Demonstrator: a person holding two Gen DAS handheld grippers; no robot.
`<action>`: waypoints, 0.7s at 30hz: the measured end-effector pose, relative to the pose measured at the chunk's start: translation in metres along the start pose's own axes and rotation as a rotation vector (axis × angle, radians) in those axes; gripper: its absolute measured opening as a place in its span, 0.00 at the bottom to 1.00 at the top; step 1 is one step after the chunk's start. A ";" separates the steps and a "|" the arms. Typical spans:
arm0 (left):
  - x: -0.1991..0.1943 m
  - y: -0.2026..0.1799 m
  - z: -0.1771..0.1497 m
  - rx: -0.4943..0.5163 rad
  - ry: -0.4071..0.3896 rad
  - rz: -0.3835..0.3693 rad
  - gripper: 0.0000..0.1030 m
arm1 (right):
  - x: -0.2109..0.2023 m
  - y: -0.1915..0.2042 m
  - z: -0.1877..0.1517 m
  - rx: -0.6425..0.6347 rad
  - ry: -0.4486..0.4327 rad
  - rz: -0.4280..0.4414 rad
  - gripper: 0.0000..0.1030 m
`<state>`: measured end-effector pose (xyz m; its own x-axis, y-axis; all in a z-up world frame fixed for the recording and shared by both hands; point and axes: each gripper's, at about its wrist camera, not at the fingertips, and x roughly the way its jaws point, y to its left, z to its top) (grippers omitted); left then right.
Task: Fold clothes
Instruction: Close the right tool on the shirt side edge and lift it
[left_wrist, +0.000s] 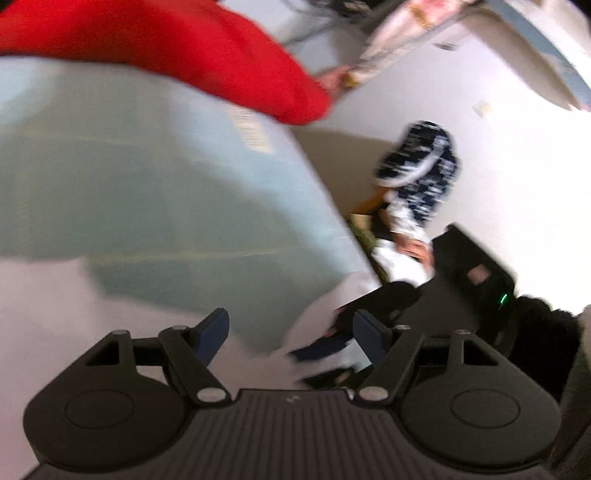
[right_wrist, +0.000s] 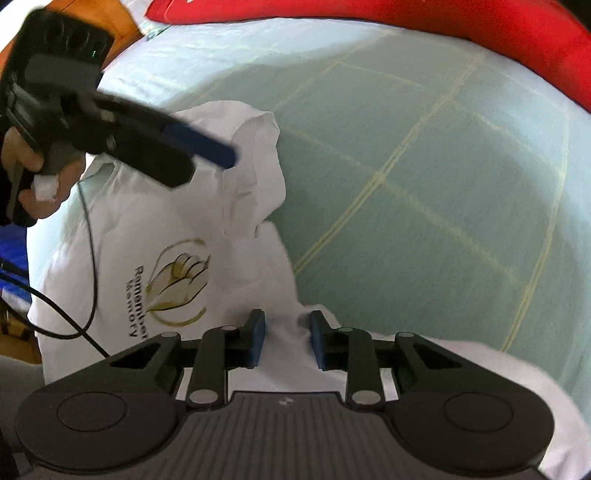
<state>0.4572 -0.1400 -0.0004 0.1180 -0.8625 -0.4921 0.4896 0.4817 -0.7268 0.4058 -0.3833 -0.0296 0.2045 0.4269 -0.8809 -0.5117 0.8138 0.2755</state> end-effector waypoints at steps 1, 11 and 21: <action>0.009 -0.004 0.002 0.008 0.019 -0.033 0.72 | -0.001 0.004 -0.006 0.001 -0.010 -0.018 0.32; 0.038 0.004 -0.043 -0.014 0.257 0.025 0.71 | -0.026 0.008 -0.052 0.089 -0.030 -0.068 0.33; 0.027 0.003 -0.073 -0.045 0.200 0.068 0.71 | -0.056 -0.014 0.004 -0.064 -0.118 0.052 0.35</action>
<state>0.3990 -0.1508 -0.0508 -0.0264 -0.7822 -0.6225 0.4465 0.5479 -0.7074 0.4050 -0.4165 0.0174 0.2712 0.5143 -0.8136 -0.5755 0.7642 0.2913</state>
